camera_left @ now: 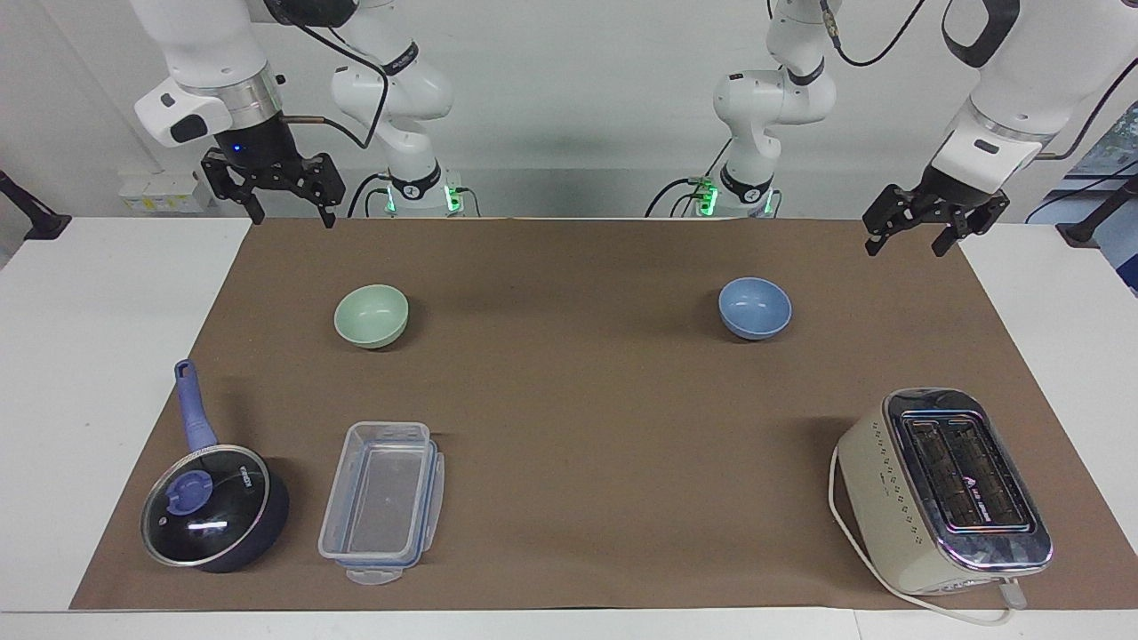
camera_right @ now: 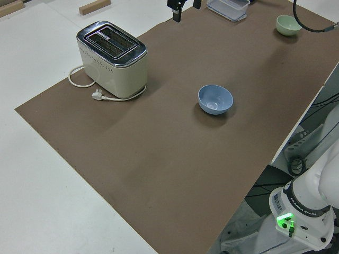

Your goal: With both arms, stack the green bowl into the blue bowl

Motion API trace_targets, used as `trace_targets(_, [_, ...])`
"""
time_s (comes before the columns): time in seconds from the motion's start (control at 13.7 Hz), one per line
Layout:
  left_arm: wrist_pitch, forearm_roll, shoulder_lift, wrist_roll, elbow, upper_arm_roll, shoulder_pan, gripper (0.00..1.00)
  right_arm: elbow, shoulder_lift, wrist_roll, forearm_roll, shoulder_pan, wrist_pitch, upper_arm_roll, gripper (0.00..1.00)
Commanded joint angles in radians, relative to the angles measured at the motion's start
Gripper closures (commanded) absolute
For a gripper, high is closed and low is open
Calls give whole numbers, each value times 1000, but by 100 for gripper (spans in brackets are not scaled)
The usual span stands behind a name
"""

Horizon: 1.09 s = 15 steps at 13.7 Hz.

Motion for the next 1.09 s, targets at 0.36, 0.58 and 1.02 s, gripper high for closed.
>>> trace_targets(0.36, [4, -14, -28, 6, -30, 7, -3, 0, -21, -17, 7, 23, -12, 7, 2, 0])
trace_targets(0.58, [-12, -14, -33, 10, -36, 9, 7, 0, -21, -17, 7, 23, -12, 7, 2, 0])
trace_targets(1.02, [75, -13, -168, 3, -286, 13, 8, 0, -21, -17, 7, 23, -12, 7, 2, 0])
